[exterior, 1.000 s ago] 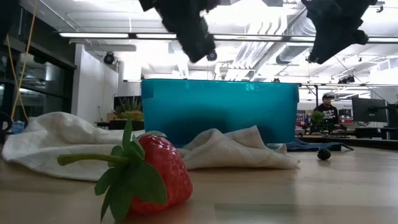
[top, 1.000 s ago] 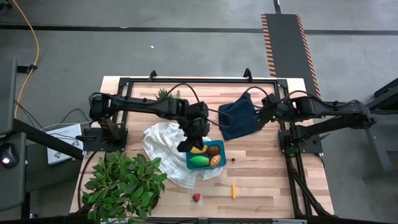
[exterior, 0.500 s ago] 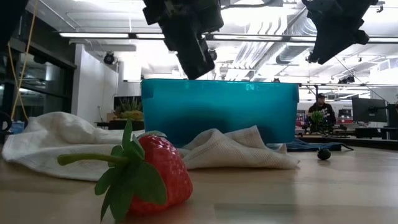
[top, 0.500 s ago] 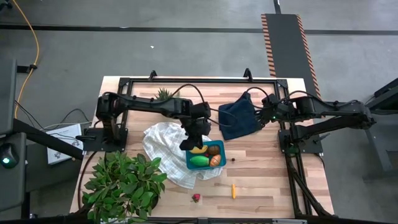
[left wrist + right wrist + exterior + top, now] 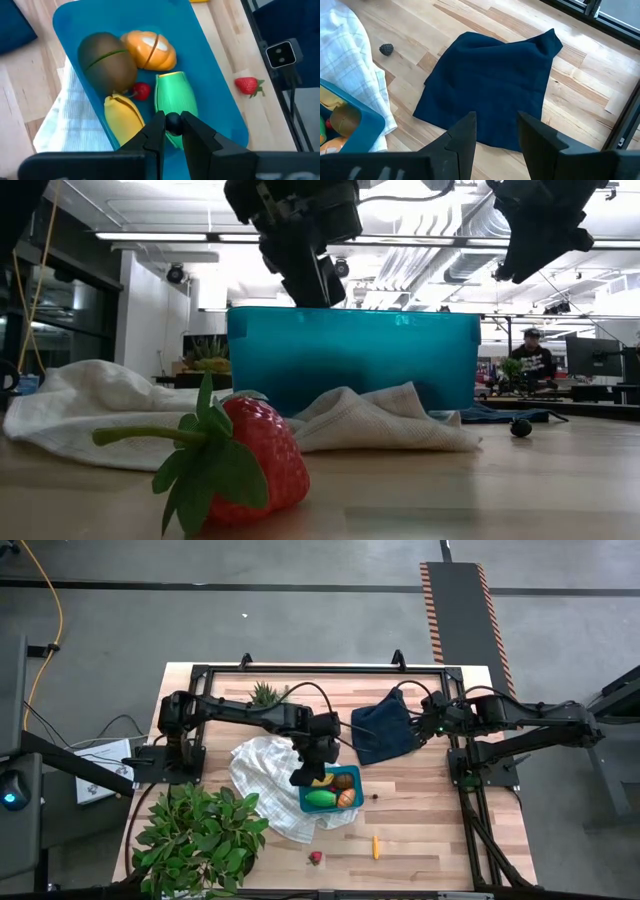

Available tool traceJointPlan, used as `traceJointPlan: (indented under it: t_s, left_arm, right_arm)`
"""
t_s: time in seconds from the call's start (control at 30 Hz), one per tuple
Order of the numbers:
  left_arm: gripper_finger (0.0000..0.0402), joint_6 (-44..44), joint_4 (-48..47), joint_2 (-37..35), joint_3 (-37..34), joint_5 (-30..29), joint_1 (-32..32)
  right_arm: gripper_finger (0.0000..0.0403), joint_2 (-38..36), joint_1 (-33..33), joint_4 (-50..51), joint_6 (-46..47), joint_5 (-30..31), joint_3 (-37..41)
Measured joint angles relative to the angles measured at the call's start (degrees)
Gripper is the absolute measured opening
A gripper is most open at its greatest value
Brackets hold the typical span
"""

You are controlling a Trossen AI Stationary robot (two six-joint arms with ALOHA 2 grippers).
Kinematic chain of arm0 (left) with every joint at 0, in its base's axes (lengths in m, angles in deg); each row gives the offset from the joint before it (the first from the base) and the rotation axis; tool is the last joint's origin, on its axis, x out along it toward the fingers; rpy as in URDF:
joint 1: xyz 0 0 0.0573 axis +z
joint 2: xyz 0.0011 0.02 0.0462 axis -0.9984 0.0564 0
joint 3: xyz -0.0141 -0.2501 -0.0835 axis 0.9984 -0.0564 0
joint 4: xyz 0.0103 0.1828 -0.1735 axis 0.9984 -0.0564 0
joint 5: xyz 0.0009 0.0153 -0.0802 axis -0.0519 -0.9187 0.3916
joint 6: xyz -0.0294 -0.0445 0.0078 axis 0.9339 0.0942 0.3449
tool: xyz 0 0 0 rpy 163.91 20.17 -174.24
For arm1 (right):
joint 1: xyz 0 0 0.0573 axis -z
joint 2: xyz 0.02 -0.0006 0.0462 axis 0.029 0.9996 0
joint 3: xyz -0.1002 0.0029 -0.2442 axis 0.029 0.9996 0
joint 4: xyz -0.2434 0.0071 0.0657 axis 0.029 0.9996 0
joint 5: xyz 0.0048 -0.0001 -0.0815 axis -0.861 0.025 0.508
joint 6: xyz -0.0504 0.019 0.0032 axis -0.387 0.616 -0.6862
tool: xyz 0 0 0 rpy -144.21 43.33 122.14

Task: Pick and placing Produce into tupperware
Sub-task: Put the left blueberry into the blue bin, then put the blackberry into the blue bin

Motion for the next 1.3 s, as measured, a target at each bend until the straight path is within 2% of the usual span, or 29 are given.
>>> traceJointPlan:
  t_s: [0.43,0.93,1.3]
  left_arm:
    - [0.0044,0.1,-0.5,0.0,-1.4,-0.1,0.0]
    - [0.0046,0.8,-0.7,0.0,-2.4,-2.9,0.0]
    - [0.0111,1.8,-0.6,0.0,-2.4,-2.5,0.0]
  right_arm:
    - [0.0133,0.0,0.0,0.0,0.0,0.0,0.0]
    - [0.0133,0.0,0.0,0.0,0.0,0.0,0.0]
    - [0.0133,0.0,0.0,0.0,0.0,0.0,0.0]
